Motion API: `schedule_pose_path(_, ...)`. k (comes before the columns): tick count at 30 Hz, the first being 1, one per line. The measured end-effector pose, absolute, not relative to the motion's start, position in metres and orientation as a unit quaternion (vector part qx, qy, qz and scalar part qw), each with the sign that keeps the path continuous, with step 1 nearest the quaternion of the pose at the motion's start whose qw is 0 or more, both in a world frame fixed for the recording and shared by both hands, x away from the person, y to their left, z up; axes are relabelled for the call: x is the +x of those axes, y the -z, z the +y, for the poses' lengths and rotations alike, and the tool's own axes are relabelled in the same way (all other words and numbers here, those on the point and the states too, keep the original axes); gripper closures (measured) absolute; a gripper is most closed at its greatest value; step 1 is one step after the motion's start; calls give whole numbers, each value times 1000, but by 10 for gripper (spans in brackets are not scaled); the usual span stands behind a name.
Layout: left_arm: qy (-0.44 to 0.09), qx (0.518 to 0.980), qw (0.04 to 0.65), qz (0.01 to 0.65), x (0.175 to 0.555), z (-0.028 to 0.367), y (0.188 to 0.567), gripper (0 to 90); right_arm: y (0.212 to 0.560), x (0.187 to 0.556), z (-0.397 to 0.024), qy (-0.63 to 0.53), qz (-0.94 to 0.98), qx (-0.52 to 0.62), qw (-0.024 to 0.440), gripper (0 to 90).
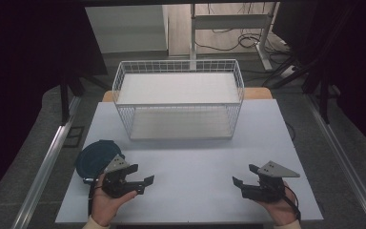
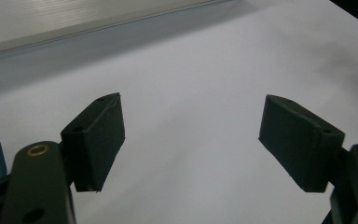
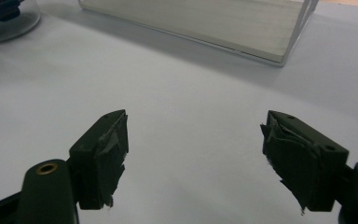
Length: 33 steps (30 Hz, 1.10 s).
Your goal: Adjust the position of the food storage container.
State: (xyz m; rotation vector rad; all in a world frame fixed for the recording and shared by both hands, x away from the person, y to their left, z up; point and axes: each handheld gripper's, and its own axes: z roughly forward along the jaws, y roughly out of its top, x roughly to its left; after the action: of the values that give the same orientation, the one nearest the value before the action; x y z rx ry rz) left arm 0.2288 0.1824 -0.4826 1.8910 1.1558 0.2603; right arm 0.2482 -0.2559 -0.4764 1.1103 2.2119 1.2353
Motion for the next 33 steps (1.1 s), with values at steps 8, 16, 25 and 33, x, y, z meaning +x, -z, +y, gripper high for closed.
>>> schedule_pose_path(8, -106, 760, 439, 467, 229, 182, 482, 219, 477, 249, -262, -439, 782, 402, 184, 224)
schedule_pose_path(16, -108, 759, 442, 466, 227, 185, 477, 224, 476, 249, -264, -440, 774, 411, 193, 246)
schedule_pose_path(25, -120, 766, 425, 468, 229, 182, 471, 229, 475, 254, -270, -446, 777, 414, 163, 270)
schedule_pose_path(33, -127, 770, 414, 469, 228, 181, 461, 230, 474, 255, -274, -444, 777, 422, 148, 272)
